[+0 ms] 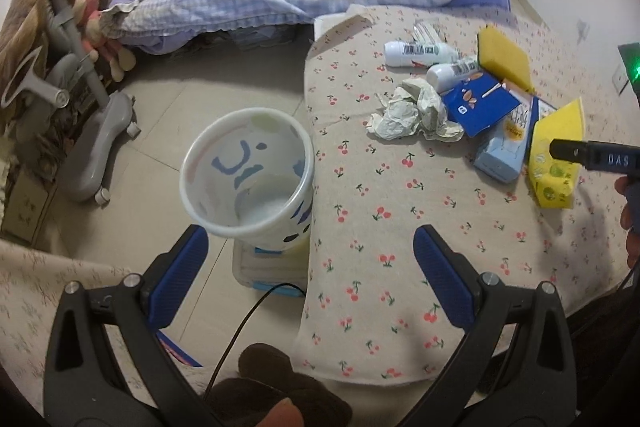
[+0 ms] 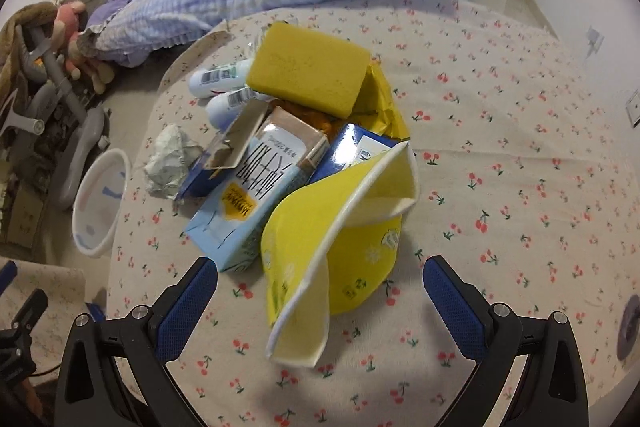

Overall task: Collect trash
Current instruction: 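Grasp the yellow plastic scoop with the right tool while the left tool grasps the crumpled white tissue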

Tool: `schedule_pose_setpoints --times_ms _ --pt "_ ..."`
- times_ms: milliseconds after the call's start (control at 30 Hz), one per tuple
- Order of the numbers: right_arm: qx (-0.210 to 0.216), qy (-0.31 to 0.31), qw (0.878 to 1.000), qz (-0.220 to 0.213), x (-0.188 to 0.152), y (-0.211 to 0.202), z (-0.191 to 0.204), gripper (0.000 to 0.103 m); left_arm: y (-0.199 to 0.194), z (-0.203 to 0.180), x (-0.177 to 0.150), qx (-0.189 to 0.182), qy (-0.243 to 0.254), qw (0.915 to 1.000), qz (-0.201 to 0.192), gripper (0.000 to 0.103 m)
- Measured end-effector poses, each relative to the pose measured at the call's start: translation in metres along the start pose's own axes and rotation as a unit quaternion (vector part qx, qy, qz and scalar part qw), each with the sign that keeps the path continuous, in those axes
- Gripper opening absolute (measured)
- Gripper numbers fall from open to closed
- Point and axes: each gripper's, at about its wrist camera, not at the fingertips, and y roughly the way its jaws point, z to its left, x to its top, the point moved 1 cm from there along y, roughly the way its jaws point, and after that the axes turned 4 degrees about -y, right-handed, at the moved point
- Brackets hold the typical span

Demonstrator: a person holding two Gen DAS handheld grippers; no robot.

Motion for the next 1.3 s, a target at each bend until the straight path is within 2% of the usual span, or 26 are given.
schedule_pose_setpoints --times_ms 133,167,233,267,300,367,667,900,1067,1100,1200,1300 --pt "0.046 0.042 0.997 0.041 0.011 0.024 -0.014 0.098 0.022 -0.007 0.015 -0.017 0.002 0.9997 0.019 0.102" --pt "0.057 0.046 0.996 0.047 0.014 0.028 -0.016 0.094 0.025 -0.009 0.018 -0.021 0.000 0.9996 0.021 0.102" --pt "0.066 0.047 0.995 0.059 0.017 0.036 -0.019 0.078 0.036 -0.013 0.023 -0.034 -0.005 0.9989 0.031 0.102" --pt "0.070 0.047 0.994 0.065 0.018 0.039 -0.021 0.077 0.045 -0.016 0.028 -0.047 -0.007 0.9979 0.044 0.102" --pt "0.077 0.049 0.994 0.066 0.018 0.041 -0.022 0.069 0.048 -0.018 0.030 -0.054 -0.008 0.9973 0.048 0.102" --pt "0.085 0.048 0.992 0.075 0.018 0.042 -0.024 0.068 0.055 -0.023 0.037 -0.071 -0.011 0.9961 0.052 0.102" --pt "0.096 0.055 0.992 0.058 0.018 0.020 -0.043 0.068 0.081 -0.045 0.073 -0.116 -0.028 0.9914 0.054 0.094" --pt "0.089 0.090 0.991 0.048 0.014 0.010 -0.074 0.068 0.103 -0.069 0.088 -0.110 -0.020 0.9924 0.052 0.090" --pt "0.084 0.111 0.989 0.041 0.014 0.005 -0.089 0.068 0.123 -0.075 0.088 -0.096 -0.016 0.9927 0.072 0.073" --pt "0.083 0.114 0.989 0.041 0.014 0.005 -0.093 0.068 0.126 -0.076 0.087 -0.099 -0.018 0.9920 0.076 0.071" --pt "0.081 0.123 0.988 0.039 0.012 0.003 -0.097 0.068 0.130 -0.077 0.085 -0.119 -0.033 0.9886 0.086 0.058" --pt "0.082 0.130 0.987 0.034 0.012 -0.002 -0.105 0.068 0.127 -0.081 0.084 -0.121 -0.035 0.9883 0.085 0.043"
